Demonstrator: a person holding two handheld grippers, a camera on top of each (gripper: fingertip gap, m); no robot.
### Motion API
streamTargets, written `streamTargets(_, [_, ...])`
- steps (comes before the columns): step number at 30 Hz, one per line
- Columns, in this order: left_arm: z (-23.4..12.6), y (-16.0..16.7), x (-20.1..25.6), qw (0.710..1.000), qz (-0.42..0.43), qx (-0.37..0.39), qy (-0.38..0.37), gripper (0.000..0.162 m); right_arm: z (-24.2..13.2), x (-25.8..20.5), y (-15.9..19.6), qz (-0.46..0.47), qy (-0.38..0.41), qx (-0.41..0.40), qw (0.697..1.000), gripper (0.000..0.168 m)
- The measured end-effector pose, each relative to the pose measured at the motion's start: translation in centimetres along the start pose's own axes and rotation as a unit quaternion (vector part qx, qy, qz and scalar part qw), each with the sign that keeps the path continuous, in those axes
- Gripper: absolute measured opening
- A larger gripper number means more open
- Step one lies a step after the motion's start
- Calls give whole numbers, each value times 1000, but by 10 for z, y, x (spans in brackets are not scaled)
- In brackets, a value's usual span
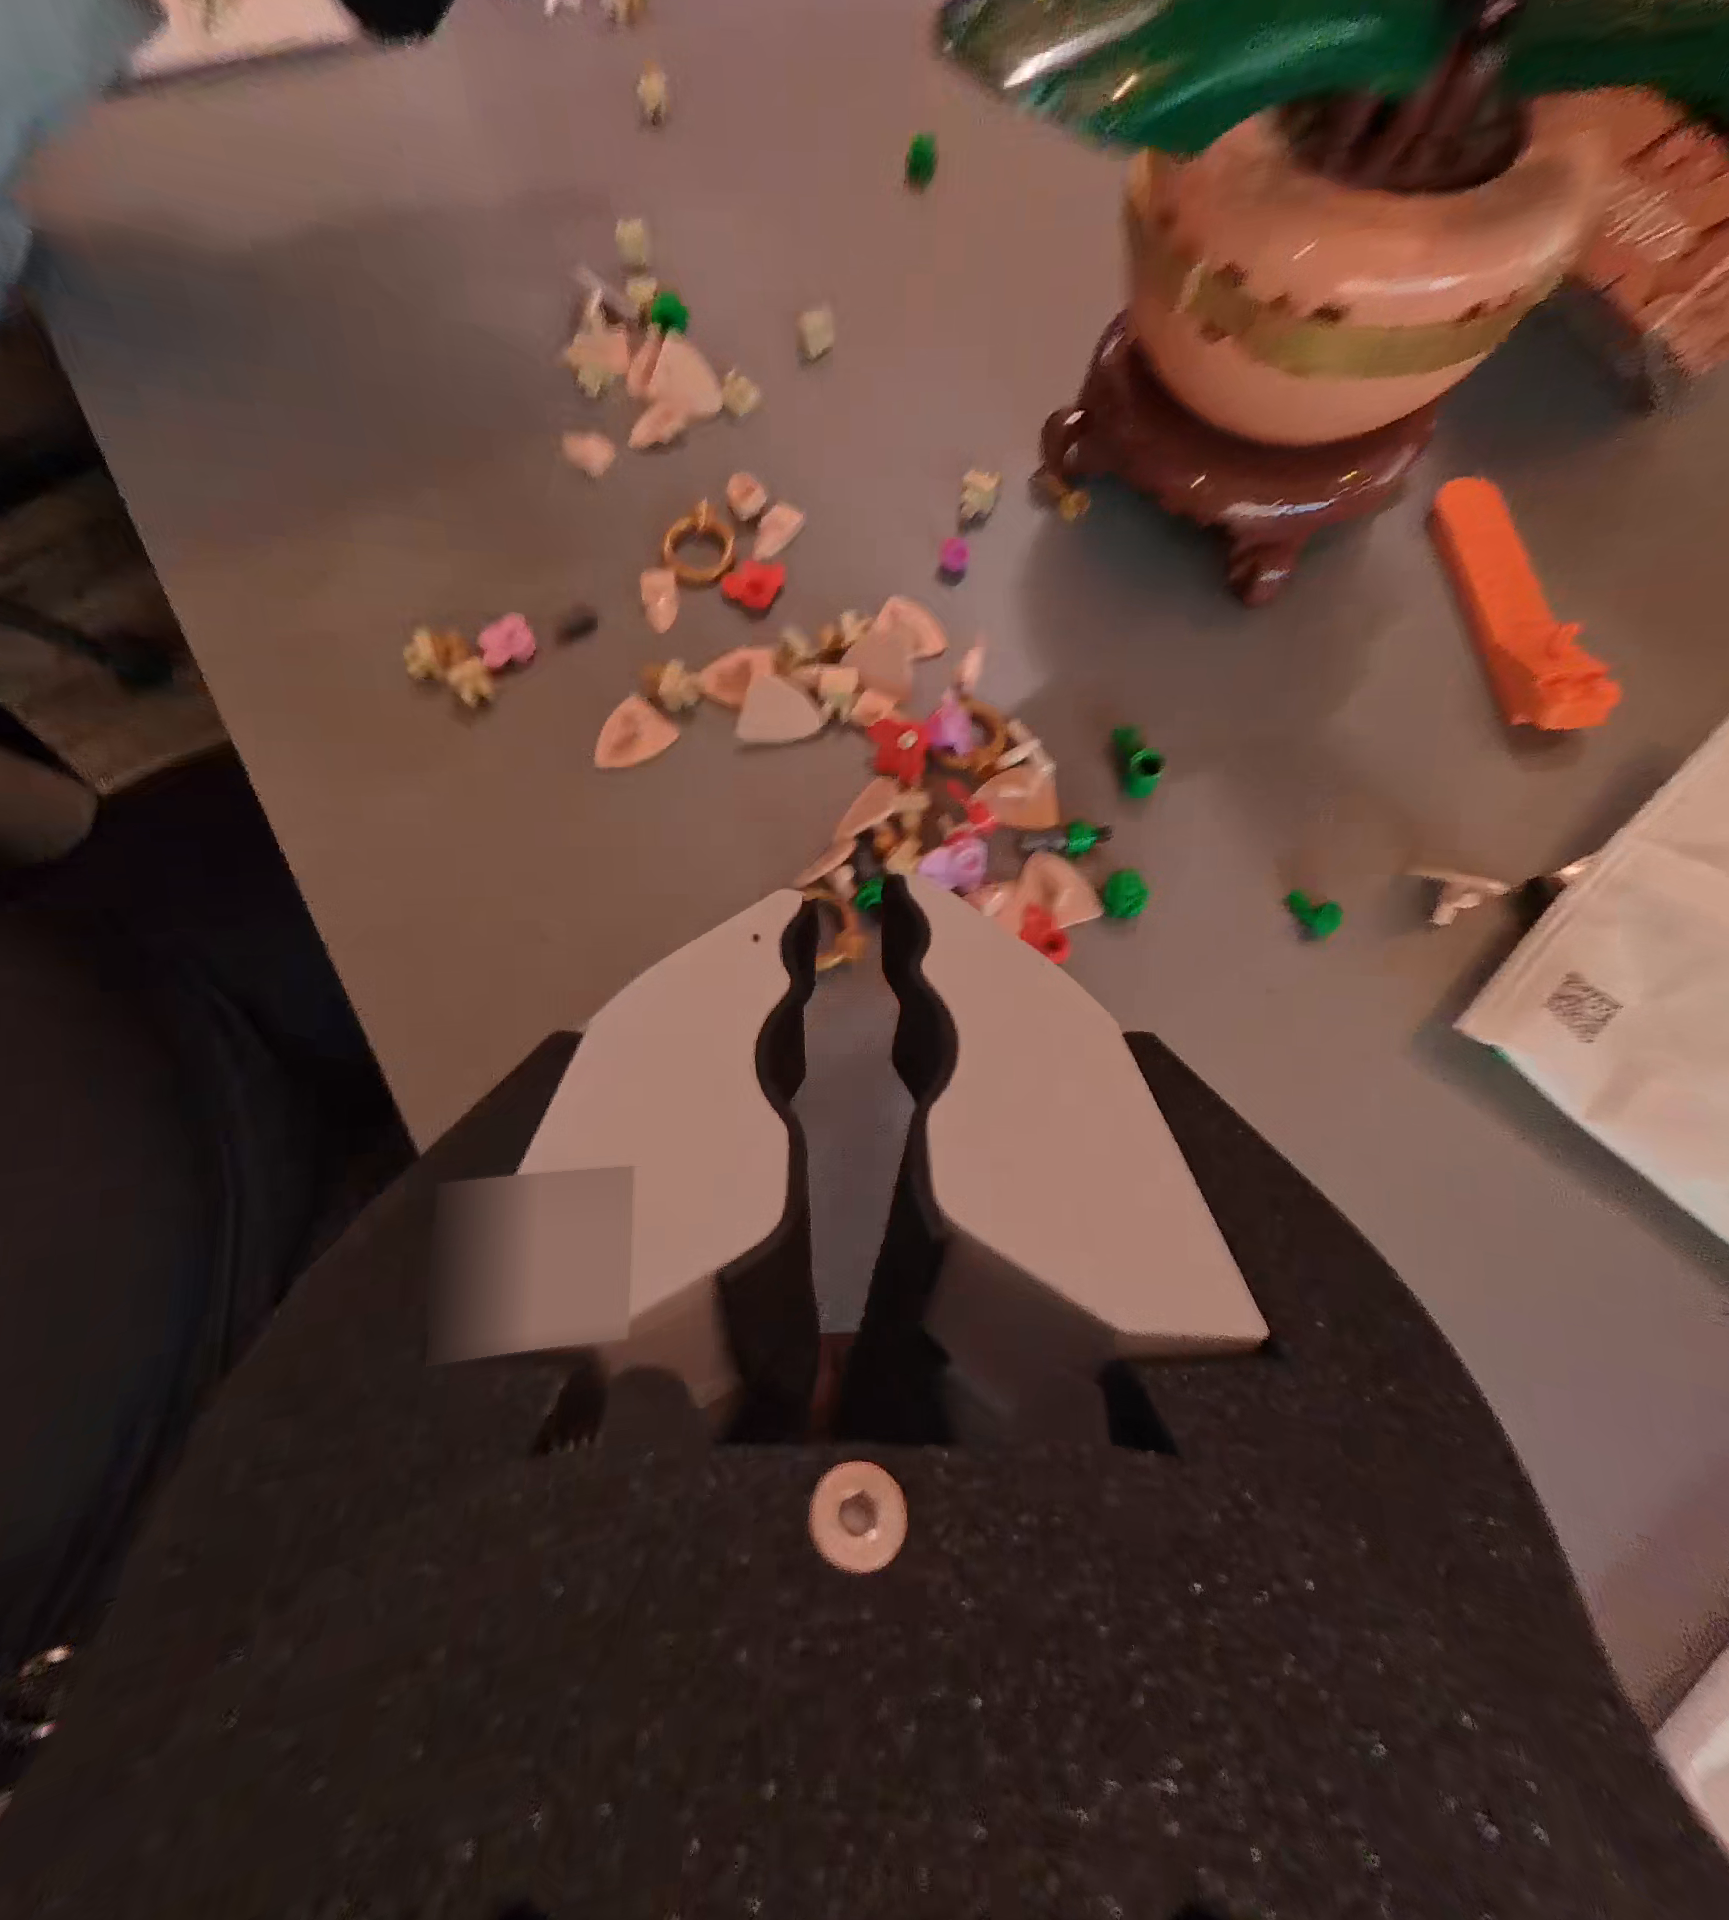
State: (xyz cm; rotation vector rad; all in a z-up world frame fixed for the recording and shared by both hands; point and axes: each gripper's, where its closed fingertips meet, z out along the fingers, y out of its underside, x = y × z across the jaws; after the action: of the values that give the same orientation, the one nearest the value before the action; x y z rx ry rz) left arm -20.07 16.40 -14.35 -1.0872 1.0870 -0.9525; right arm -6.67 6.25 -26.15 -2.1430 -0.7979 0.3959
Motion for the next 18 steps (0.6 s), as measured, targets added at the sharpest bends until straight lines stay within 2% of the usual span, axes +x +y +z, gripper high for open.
streamTargets(3, [2, -4, 1, 1000, -2, 20, 0, 109, 6, -7, 16, -17, 22, -40, 999, 13])
streamTargets(6, [4, -8, 5, 999, -4, 40, 8, 120, 7, -5, 19, -22, 53, -42, 997, 13])
streamTargets(11, [12, 11, 11, 999, 32, -9, 21, 116, 14, -16, -22, -32, 58, 30, 997, 8])
streamTargets(13, [15, 15, 17, 998, 48, -19, 33, 114, 27, -11, -28, -65, 77, 12, 995, 7])
streamTargets(16, [17, 16, 25, 997, 54, -20, 52, 109, 46, 4, -18, -99, 89, -43, 990, 5])
streamTargets(18, [17, 16, 27, 997, 54, -18, 58, 106, 52, 7, -17, -104, 82, -48, 990, 5])
